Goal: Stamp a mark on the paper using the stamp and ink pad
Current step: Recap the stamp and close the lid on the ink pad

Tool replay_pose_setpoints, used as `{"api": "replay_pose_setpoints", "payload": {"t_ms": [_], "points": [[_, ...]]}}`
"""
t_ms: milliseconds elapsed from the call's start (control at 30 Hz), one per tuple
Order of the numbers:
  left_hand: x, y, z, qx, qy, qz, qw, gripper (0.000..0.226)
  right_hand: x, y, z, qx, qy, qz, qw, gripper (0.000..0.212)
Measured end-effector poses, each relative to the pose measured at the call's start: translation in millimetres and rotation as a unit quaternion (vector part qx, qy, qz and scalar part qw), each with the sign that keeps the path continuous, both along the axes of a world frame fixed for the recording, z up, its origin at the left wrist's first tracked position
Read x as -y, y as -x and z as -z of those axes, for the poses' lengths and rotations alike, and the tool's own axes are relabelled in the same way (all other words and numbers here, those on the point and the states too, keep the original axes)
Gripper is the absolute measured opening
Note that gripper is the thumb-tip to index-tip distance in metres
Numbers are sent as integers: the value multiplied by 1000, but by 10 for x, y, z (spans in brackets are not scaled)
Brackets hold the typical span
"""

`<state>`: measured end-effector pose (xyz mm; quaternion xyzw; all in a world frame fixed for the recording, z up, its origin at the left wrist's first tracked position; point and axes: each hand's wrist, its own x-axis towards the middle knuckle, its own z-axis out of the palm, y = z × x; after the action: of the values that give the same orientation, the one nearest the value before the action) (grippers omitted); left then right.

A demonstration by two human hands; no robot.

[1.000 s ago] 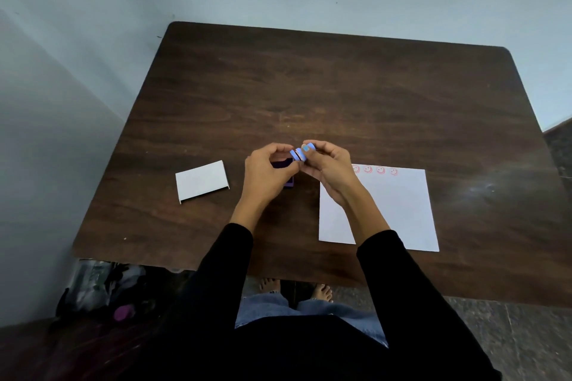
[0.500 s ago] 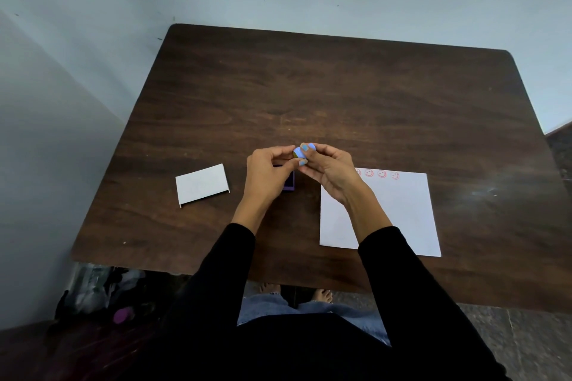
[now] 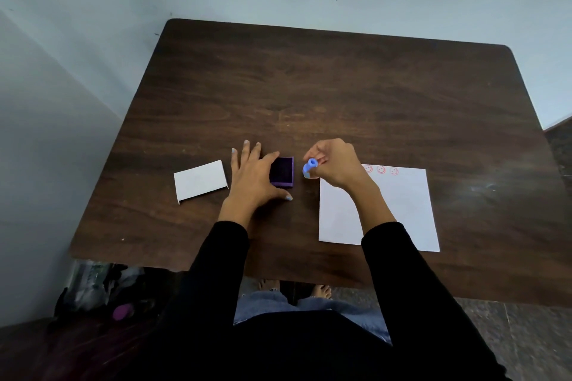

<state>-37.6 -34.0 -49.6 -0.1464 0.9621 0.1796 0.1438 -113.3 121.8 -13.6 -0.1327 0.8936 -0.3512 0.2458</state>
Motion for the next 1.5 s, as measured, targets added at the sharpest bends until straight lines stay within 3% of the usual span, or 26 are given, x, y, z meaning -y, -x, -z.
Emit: {"api": "replay_pose_setpoints", "payload": {"t_ms": [133, 300, 467, 600, 700, 800, 900, 1100, 1200, 1367, 1500], "points": [[35, -14, 35, -18, -5, -1, 1000, 87, 18, -41, 16, -20, -21, -10, 1000, 21], [36, -25, 48, -18, -2, 1, 1000, 84, 39, -63, 97, -23, -52, -17, 998, 23], [29, -49, 49, -25, -12, -10, 1000, 88, 47, -99, 145, -19, -53, 2, 998, 26], [91, -122, 4, -59, -67, -62, 994, 102, 9, -76, 48, -20, -7, -9, 1000, 47], [282, -237, -76, -131, -116, -162, 971, 97, 109, -51, -77, -90, 53, 7, 994, 51], [465, -437, -151, -227, -144, -301, 915, 82, 446, -154, -125, -141, 101, 32, 984, 39], [547, -655, -177, -254, -146, -405, 866, 74, 837, -431, -32, -162, 69, -47, 983, 37], [569, -940, -75, -216, -159, -467, 843, 67, 1215, -959, 243, -161, -91, -219, 958, 52], [512, -1018, -40, -213, -177, -461, 843, 62, 1250, -1068, 295, -170, -113, -247, 947, 57], [393, -1034, -82, -252, -197, -462, 827, 55, 1232, -1151, 246, -153, -45, -181, 970, 59], [265, -917, -144, -313, -213, -411, 829, 46, 1065, -1148, 201, -205, 52, -9, 977, 49]]}}
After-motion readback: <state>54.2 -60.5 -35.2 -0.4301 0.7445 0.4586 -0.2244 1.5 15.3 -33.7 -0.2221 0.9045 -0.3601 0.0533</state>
